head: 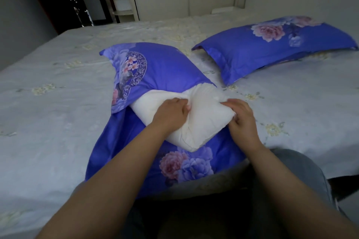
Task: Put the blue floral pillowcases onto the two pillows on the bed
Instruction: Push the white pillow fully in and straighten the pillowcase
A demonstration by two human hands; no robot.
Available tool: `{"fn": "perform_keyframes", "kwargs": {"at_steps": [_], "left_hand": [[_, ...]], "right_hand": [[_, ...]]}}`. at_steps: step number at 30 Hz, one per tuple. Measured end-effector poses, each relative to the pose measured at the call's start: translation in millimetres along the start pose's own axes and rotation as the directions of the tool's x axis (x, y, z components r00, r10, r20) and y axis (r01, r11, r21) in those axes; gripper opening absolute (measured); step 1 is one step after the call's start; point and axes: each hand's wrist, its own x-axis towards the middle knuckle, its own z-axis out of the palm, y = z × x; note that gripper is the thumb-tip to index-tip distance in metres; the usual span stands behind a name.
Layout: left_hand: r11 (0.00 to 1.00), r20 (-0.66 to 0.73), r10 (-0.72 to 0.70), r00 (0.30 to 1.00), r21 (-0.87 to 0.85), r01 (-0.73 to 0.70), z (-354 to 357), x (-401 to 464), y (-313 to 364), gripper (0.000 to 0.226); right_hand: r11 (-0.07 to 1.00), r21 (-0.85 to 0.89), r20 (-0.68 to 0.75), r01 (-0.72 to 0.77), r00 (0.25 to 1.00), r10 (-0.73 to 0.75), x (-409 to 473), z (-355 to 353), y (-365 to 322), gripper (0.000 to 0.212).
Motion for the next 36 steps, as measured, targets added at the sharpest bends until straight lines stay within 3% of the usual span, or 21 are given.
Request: {"fn": "perform_keyframes", "kwargs": {"at_steps": [3, 6, 8, 10, 11, 13, 14, 18, 20, 22, 24, 26, 29, 31, 33, 36], "left_hand": [[0.991, 0.013, 0.054, 0.998, -0.123, -0.052, 9, -12, -19, 0.044], [0.947, 0.001, 0.069, 0.998, -0.313, -0.066, 9, -19, -31, 0.062], [0.884, -0.018, 0.044, 0.999, -0.465, -0.047, 10, -24, -33, 0.076], [0.764, -0.014, -0.072, 0.997, -0.643, 0.046, 9, -31, -40, 0.089], [0.685, 0.006, -0.148, 0.989, -0.721, 0.107, 8, -33, -41, 0.088], [0.613, 0.034, -0.23, 0.973, -0.771, 0.172, 5, -39, -48, 0.054], [0.676, -0.007, -0.231, 0.973, -0.72, 0.155, 4, -41, -52, 0.049], [0.905, -0.132, -0.223, 0.966, -0.397, 0.154, -5, -57, -61, 0.084], [0.994, -0.304, -0.095, 0.948, -0.088, 0.072, -12, -67, -59, 0.081], [0.975, -0.359, 0.103, 0.928, 0.219, -0.023, -24, -68, -63, 0.075], [0.966, -0.097, 0.191, 0.977, 0.195, -0.17, -36, -69, -68, 0.08], [0.963, 0.181, 0.165, 0.969, 0.182, -0.198, -39, -68, -76, 0.102], [0.875, 0.135, 0.248, 0.959, 0.393, -0.281, -25, -60, -86, 0.127], [0.841, 0.023, 0.347, 0.937, 0.435, -0.322, -12, -53, -91, 0.117], [0.855, -0.087, 0.431, 0.898, 0.358, -0.375, -3, -42, -97, 0.094], [0.9, -0.128, 0.405, 0.905, 0.229, -0.37, -7, -28, -96, 0.079]], "right_hand": [[0.973, 0.027, 0.235, 0.229, 0.945, -0.229, 49, 13, -17, 0.032], [0.903, -0.018, 0.519, 0.43, 0.776, -0.359, 94, 43, -40, 0.031], [0.883, -0.04, 0.666, 0.467, 0.672, -0.325, 110, 62, -53, 0.034], [0.901, -0.063, 0.771, 0.429, 0.595, -0.229, 121, 86, -64, 0.026], [0.906, -0.088, 0.806, 0.415, 0.563, -0.18, 123, 96, -67, 0.022], [0.893, -0.128, 0.841, 0.432, 0.525, -0.133, 127, 118, -72, 0.02], [0.877, -0.161, 0.849, 0.452, 0.516, -0.11, 130, 126, -74, 0.024], [0.863, -0.278, 0.874, 0.422, 0.485, 0.045, 147, 142, -82, 0.044], [0.886, -0.316, 0.888, 0.339, 0.435, 0.151, 153, 143, -82, 0.048], [0.898, -0.341, 0.892, 0.277, 0.397, 0.217, 157, 145, -81, 0.053], [0.914, -0.339, 0.891, 0.221, 0.388, 0.237, 160, 148, -80, 0.051], [0.926, -0.326, 0.893, 0.191, 0.384, 0.235, 162, 150, -79, 0.048], [0.948, -0.295, 0.888, 0.121, 0.4, 0.226, 164, 153, -70, 0.044], [0.958, -0.277, 0.868, 0.081, 0.448, 0.213, 161, 156, -59, 0.036], [0.97, -0.242, 0.818, 0.01, 0.54, 0.199, 155, 157, -47, 0.034], [0.974, -0.08, 0.747, -0.212, 0.634, 0.199, 146, 151, -35, 0.035]]}}
